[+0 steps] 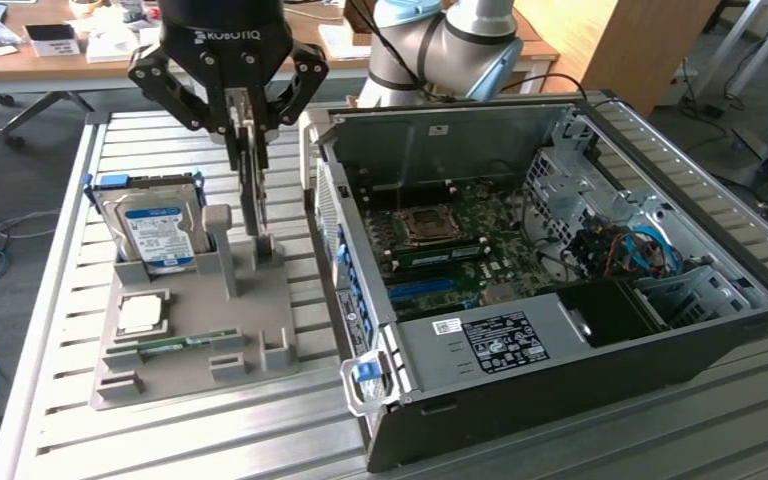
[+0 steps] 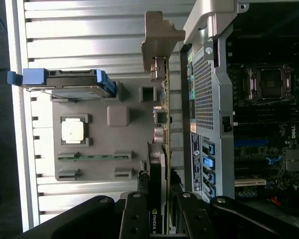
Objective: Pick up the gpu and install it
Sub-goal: 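Pick up the gpu and move the gpu toward the slot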
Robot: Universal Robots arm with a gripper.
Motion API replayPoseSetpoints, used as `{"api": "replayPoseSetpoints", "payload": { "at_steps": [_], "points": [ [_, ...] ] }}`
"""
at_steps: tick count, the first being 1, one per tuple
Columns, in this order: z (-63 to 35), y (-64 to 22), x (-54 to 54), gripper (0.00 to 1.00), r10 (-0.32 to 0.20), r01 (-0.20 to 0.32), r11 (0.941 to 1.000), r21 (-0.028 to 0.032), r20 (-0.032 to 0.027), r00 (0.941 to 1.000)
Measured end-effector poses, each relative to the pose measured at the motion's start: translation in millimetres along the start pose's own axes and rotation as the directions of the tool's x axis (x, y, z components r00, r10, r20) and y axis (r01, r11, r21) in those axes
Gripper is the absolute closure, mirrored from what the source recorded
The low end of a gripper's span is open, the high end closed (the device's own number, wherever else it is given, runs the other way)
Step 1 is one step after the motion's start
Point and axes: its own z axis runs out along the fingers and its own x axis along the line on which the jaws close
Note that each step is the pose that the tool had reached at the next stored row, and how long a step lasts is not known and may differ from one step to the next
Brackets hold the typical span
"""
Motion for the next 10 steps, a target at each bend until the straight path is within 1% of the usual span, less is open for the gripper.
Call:
{"api": "replayPoseSetpoints", "payload": {
  "at_steps": [10],
  "points": [
    [-0.1, 0.2, -2.1, 0.73, 0.0, 0.0, 1.0, 0.0, -0.0001, 1.0]
  ]
}}
